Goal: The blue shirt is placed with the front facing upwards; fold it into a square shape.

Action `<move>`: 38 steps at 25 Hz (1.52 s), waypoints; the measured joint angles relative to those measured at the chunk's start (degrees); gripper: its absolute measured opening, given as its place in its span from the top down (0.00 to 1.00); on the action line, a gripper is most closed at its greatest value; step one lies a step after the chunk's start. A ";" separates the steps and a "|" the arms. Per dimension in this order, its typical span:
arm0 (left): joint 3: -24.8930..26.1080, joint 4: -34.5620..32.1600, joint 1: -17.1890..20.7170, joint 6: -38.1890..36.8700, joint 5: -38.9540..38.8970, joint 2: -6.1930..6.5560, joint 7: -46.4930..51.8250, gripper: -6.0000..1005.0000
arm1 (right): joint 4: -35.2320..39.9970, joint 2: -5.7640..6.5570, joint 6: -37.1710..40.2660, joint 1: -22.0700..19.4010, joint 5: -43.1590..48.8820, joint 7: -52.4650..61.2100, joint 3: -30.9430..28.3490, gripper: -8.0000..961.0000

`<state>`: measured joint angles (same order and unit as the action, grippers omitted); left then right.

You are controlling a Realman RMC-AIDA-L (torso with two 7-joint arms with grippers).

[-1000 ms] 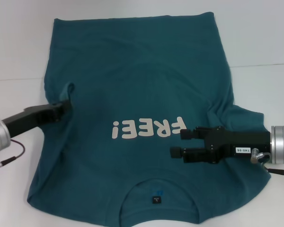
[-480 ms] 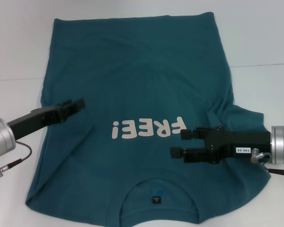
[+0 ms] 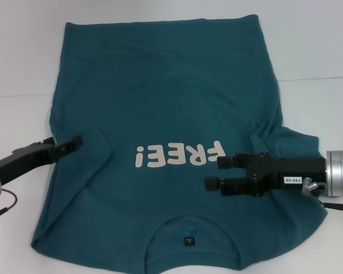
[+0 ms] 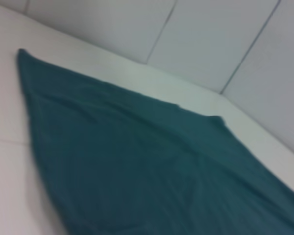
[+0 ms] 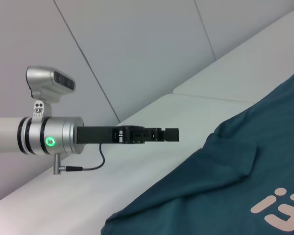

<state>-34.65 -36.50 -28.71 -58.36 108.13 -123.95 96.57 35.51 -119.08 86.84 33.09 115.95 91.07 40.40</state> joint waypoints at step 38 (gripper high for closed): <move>-2.97 4.87 -0.46 5.44 0.83 -0.06 -5.96 0.10 | -0.01 -0.17 0.00 -0.29 -0.03 0.29 0.21 0.08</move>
<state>-37.62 -31.63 -29.16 -52.92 108.96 -124.02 90.61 35.50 -119.25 86.83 32.80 115.92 91.36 40.60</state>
